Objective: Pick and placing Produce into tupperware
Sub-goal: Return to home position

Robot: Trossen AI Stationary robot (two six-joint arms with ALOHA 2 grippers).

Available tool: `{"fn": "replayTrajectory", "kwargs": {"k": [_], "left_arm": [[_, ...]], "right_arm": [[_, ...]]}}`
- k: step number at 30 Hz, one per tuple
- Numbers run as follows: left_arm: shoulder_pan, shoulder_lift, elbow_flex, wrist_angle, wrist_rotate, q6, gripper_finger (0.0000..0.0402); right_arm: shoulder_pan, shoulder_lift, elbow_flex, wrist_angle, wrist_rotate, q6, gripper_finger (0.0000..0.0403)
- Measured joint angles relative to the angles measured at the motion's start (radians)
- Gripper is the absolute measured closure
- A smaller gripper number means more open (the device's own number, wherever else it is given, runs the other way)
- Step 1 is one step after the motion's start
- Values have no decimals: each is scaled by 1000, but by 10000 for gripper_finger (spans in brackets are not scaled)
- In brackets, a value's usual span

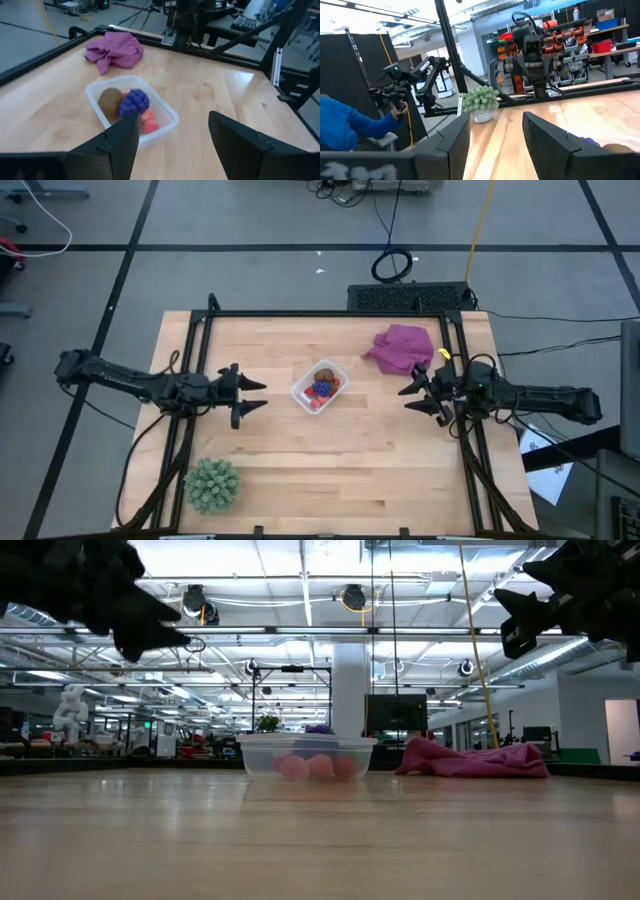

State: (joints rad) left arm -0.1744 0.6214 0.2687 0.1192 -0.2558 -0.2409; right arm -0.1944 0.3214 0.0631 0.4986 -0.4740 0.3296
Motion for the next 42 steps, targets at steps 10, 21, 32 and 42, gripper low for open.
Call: {"fn": "replayTrajectory", "kwargs": {"k": [10, 21, 32, 42], "left_arm": [[169, -52, -108, 60, 85, 8, 163], [332, -348, -111, -95, 403, 36, 163], [93, -408, -196, -23, 120, 20, 163], [0, -406, -143, -136, -125, 65, 163]], "right_arm": [[0, -1, 0, -3, -2, 0, 229], [0, -1, 1, -10, -5, 13, 229], [0, -1, 1, -17, -1, -40, 229], [0, -1, 2, -103, 1, -115, 229]]}}
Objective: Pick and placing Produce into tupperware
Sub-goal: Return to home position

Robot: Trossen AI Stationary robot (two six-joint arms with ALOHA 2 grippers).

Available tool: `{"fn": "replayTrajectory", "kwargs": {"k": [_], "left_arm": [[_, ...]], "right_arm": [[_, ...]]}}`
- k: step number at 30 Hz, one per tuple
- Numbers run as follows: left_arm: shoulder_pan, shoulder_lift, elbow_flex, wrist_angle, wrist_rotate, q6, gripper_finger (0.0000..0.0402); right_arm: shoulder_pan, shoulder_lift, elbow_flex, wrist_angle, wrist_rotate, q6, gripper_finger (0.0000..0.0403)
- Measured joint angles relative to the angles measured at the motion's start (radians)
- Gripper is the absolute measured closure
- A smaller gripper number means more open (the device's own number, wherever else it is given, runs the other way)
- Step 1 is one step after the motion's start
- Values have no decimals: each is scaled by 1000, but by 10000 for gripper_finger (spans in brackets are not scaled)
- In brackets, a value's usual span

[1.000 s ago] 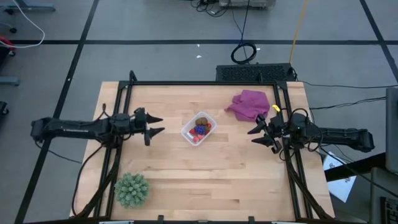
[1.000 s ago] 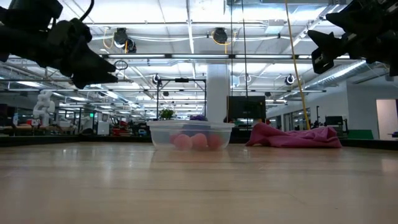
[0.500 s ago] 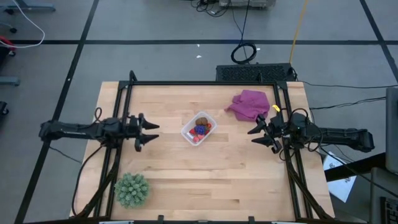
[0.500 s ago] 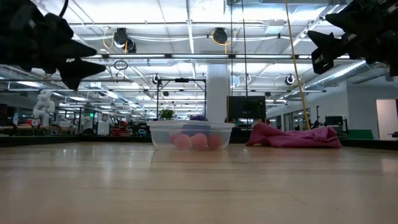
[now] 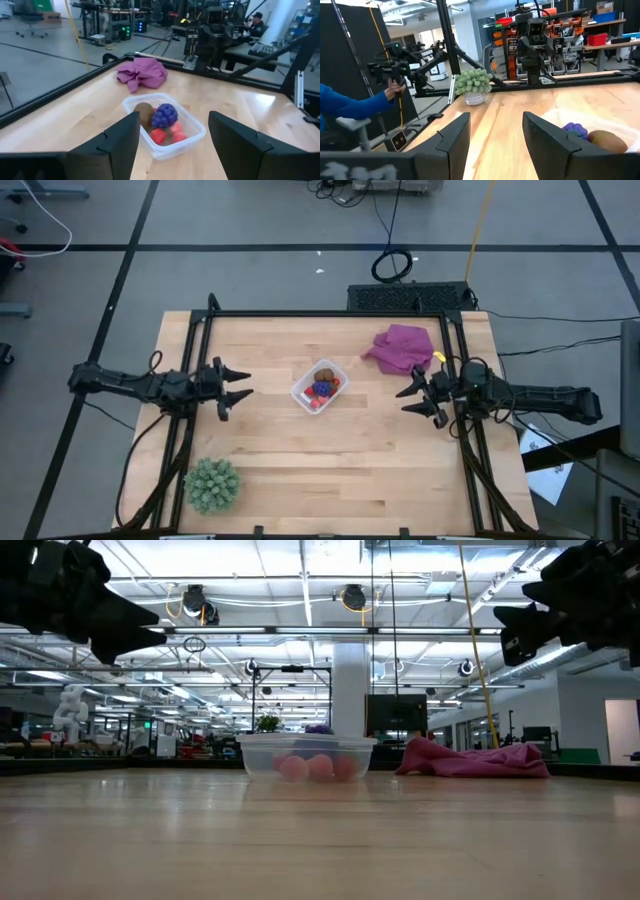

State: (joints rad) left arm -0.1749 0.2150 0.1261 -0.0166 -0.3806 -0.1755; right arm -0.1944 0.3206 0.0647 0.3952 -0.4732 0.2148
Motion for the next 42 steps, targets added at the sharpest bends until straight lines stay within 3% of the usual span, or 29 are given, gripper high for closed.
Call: {"fn": "replayTrajectory", "kwargs": {"k": [7, 14, 42], "left_arm": [[-51, 0, 0, 14, -8, 17, 163], [-81, 1, 0, 19, 126, -35, 163], [-83, 1, 0, 20, 118, -37, 163]], "right_arm": [[0, 0, 0, 3, 0, -65, 229], [0, 1, 0, 38, 0, 16, 229], [-16, -114, -14, 4, 0, 61, 229]]}}
